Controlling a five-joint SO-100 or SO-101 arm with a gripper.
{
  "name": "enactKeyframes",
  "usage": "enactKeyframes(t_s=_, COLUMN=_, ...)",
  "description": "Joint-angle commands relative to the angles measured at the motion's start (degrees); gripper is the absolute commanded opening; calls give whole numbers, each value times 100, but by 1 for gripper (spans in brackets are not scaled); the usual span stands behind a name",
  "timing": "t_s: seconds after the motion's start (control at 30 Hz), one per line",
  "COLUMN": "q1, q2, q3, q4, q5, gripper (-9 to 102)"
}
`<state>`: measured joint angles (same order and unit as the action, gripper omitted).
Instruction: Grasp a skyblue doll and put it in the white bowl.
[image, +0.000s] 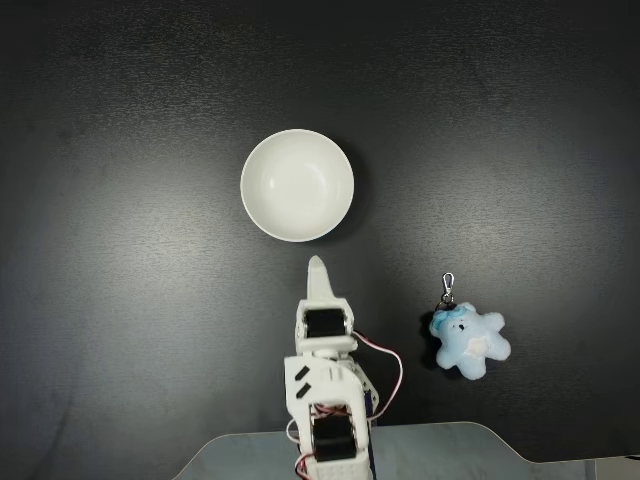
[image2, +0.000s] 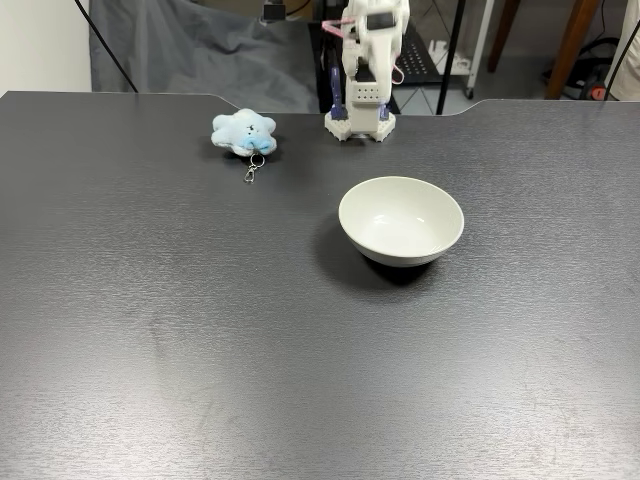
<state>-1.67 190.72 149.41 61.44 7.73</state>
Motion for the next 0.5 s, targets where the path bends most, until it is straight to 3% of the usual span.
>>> enactKeyframes(t_s=0.0, q1=-26, q2=26, q3=-1459, q4=-132, q5=53, gripper=-1)
enactKeyframes(t_s=0.27, q1=-18, q2=-114, q3=-3296, q4=-53, q5=0, gripper=-1)
enactKeyframes(t_s=0.47, q1=35, q2=-1424, q3=-5502, q4=1011, q5=0, gripper=-1)
